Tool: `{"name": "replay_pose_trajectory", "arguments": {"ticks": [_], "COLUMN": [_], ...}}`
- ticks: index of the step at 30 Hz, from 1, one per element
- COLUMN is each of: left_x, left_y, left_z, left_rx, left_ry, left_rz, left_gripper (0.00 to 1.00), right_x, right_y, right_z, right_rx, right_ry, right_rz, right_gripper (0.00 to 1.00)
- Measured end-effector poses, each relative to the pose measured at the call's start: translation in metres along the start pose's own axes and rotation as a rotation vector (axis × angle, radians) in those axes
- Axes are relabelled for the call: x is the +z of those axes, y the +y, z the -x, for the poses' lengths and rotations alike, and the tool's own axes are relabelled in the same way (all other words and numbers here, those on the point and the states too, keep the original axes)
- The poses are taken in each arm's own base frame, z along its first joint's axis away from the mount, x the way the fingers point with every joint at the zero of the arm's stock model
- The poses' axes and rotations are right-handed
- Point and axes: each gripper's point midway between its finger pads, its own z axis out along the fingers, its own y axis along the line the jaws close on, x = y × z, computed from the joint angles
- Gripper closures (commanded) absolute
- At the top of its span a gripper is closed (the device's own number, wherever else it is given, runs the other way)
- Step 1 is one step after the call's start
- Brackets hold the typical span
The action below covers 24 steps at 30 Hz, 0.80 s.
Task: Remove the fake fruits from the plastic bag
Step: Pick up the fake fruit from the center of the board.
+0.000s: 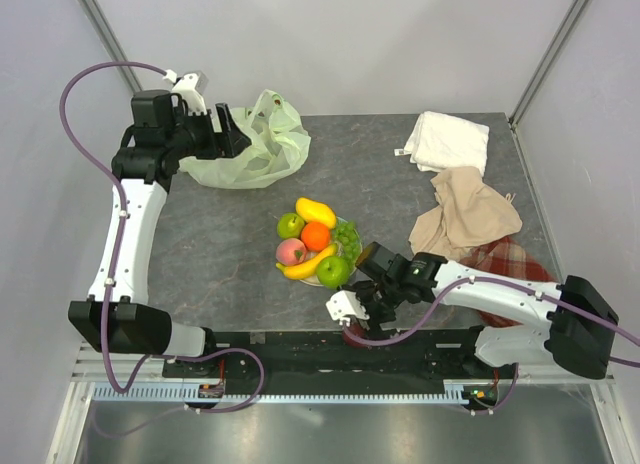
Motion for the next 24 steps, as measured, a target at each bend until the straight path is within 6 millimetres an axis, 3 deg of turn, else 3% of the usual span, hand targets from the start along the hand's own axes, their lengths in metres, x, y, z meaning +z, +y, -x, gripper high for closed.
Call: {"name": "replay_pose_trajectory", "arguments": {"ticks": [7,11,15,24], "left_x": [-0.003,-0.010,-0.017,-0.019], "left_y": [-0.001,-0.001,-0.002,-0.002], "left_z": [0.003,0.007,0.012,0.013], "left_rx": [0.004,0.007,0.012,0.013], "left_ry": [-0.010,-0.028,-0.049,-0.054], "left_rz": [0.000,0.005,0.010,0.011], "left_gripper": [0.15,0.15,0.15,0.15], "right_x": [0.018,0.027,0.032,0.035], "right_y": [0.003,-0.002,-0.006,-0.003], "right_z": [0.009,0.005,-0.002,-0.014], "right_rx": [-0.031,-0.021,-0.002,0.015], "right_ry": [-0.002,0.024,0.052,0.084], "right_rz": [0.017,-0.004,-0.017,-0.021], "right_gripper": [0.02,0.02,0.10,0.18]}}
